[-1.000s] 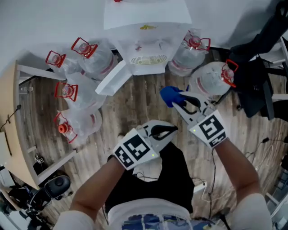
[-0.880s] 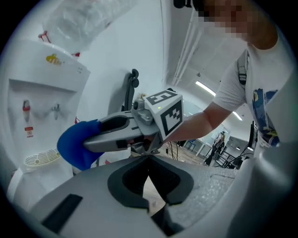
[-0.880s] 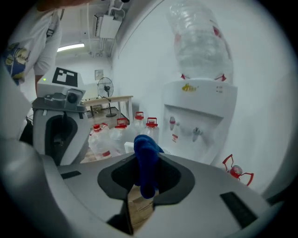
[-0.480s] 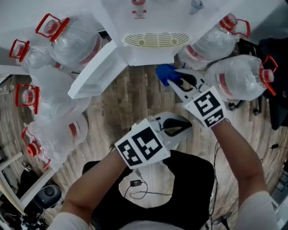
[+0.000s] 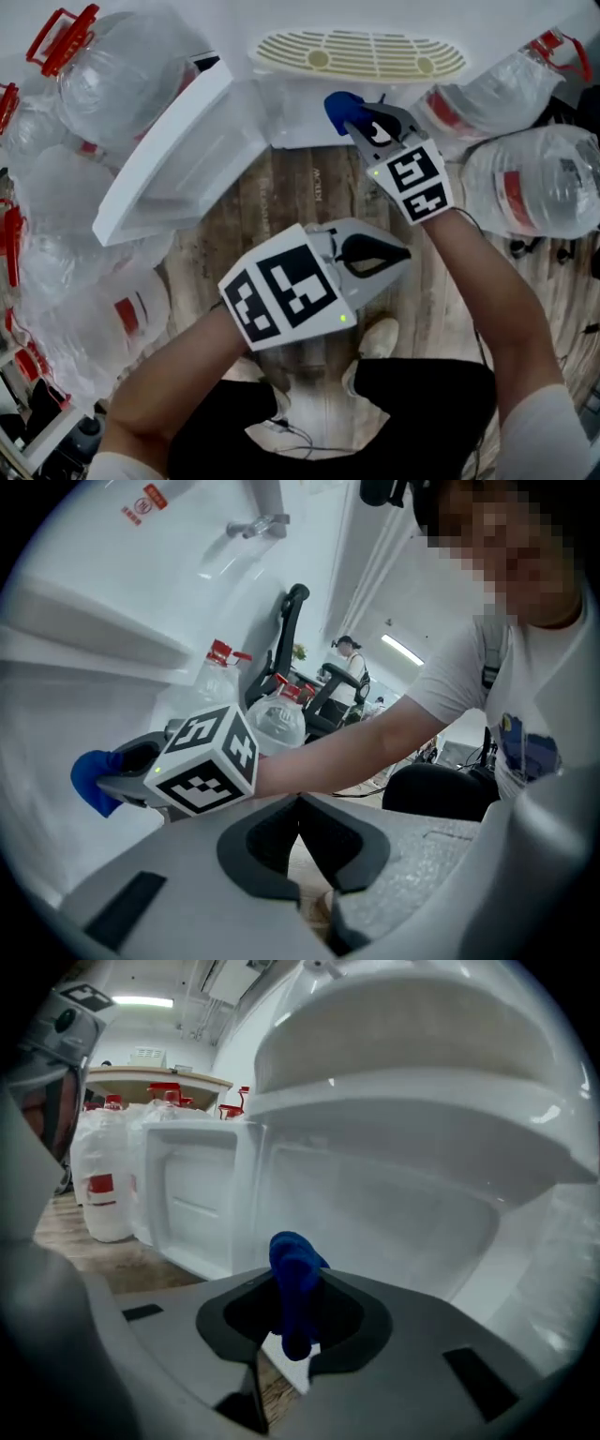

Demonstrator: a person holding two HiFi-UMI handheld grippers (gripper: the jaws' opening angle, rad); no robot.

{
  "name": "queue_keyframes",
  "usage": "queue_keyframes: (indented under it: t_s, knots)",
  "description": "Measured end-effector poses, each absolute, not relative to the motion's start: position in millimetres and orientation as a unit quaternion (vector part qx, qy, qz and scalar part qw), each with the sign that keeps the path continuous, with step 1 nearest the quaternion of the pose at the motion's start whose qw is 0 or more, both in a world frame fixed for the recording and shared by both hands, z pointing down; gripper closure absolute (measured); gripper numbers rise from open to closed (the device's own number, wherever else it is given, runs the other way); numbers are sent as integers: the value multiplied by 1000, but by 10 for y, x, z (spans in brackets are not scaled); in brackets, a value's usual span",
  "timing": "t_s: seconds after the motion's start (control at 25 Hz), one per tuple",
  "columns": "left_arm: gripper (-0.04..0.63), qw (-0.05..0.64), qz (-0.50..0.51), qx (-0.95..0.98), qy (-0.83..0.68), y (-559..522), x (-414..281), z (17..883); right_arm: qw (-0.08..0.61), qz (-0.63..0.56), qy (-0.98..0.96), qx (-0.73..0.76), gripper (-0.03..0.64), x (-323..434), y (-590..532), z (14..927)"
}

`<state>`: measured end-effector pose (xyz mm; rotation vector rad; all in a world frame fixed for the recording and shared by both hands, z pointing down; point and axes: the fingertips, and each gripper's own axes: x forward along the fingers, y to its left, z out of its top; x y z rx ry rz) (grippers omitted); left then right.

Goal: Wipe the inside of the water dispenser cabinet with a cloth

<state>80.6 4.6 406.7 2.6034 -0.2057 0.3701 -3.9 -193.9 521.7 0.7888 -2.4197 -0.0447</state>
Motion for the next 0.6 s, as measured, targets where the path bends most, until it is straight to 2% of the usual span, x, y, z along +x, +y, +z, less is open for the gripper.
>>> queue_keyframes:
  t_s: [0.32,0.6]
  knots:
    - [595,243,136,959,-58,-139,664,4434,223,-46,-901,369,532,-261,-2580,5464]
    - [595,242,117,962,-53,-169,660,4410,167,-78,-884,430,532,-292,-2916,5286]
